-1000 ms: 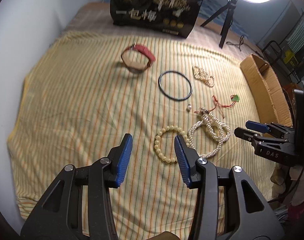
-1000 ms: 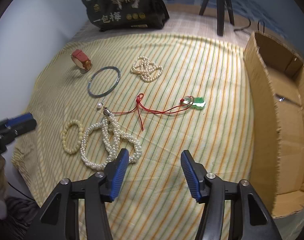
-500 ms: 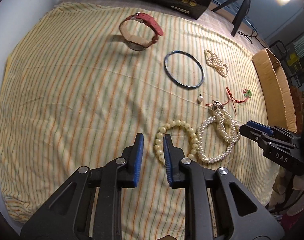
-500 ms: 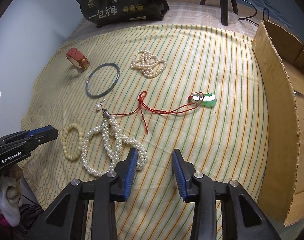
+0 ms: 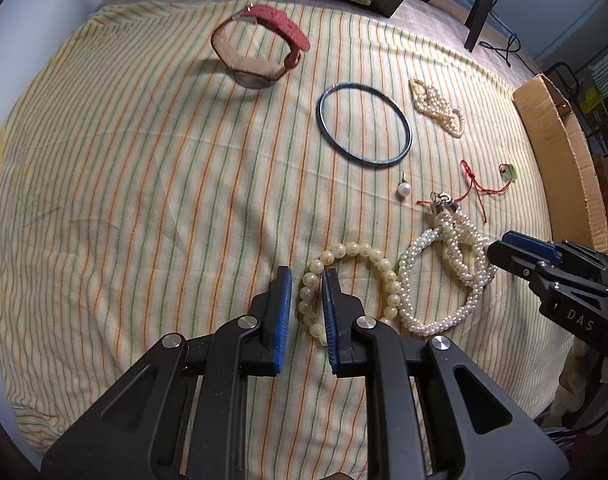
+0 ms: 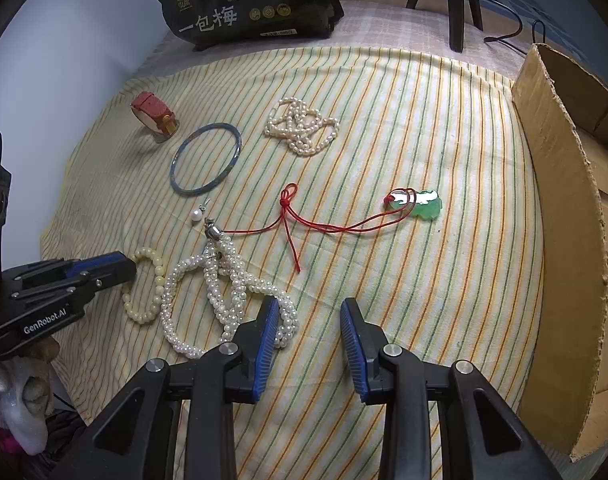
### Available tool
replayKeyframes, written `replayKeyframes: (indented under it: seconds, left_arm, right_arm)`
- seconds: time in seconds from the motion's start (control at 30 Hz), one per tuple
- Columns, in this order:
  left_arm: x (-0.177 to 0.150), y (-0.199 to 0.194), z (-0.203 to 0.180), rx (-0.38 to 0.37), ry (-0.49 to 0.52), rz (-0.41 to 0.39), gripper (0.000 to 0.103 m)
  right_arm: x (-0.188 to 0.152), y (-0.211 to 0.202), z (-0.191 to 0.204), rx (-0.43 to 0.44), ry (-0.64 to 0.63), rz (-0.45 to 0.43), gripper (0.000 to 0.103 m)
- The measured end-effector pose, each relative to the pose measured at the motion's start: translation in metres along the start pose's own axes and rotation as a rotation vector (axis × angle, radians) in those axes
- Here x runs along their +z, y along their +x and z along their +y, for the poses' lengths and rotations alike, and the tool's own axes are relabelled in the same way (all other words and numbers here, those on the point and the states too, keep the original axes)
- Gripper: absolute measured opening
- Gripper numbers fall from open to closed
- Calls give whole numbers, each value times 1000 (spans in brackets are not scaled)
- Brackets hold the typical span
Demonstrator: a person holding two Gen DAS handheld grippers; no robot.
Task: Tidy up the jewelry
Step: 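Lower the left tool to the cream bead bracelet while the right tool lowers to the pearl necklace, then close the left tool on the cream bead bracelet while the right tool closes on the pearl necklace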
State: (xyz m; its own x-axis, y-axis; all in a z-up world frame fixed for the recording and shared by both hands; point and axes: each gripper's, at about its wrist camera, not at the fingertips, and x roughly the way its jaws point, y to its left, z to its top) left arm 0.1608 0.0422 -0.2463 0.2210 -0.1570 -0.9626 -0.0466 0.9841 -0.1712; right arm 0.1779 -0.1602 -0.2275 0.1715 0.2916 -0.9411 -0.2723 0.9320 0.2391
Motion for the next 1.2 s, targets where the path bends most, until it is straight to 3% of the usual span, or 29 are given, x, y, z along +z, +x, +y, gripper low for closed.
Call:
replayKeyframes:
  seconds: [0.27, 0.43, 0.5, 0.6, 0.77, 1.2]
  left_arm:
    - [4, 9, 0, 9, 10, 10, 14]
    - [2, 12, -6, 40, 43, -4, 14]
    - [3, 11, -7, 46, 46, -4, 11]
    - [4, 12, -8, 46, 42, -6, 6]
    - [2, 7, -2, 19, 9, -7, 5]
    - [4, -28, -5, -45, -25, -77, 5]
  right_arm:
    - [1, 5, 7, 14, -17, 10, 33]
    - [-1, 12, 22, -53, -86, 11, 33]
    - [-1, 14, 28, -77, -113, 4, 28]
    - [-2, 14, 33, -85, -129, -7, 13]
    - [-2, 10, 29, -48, -99, -19, 7]
    - [-3, -19, 25, 74, -46, -88, 6]
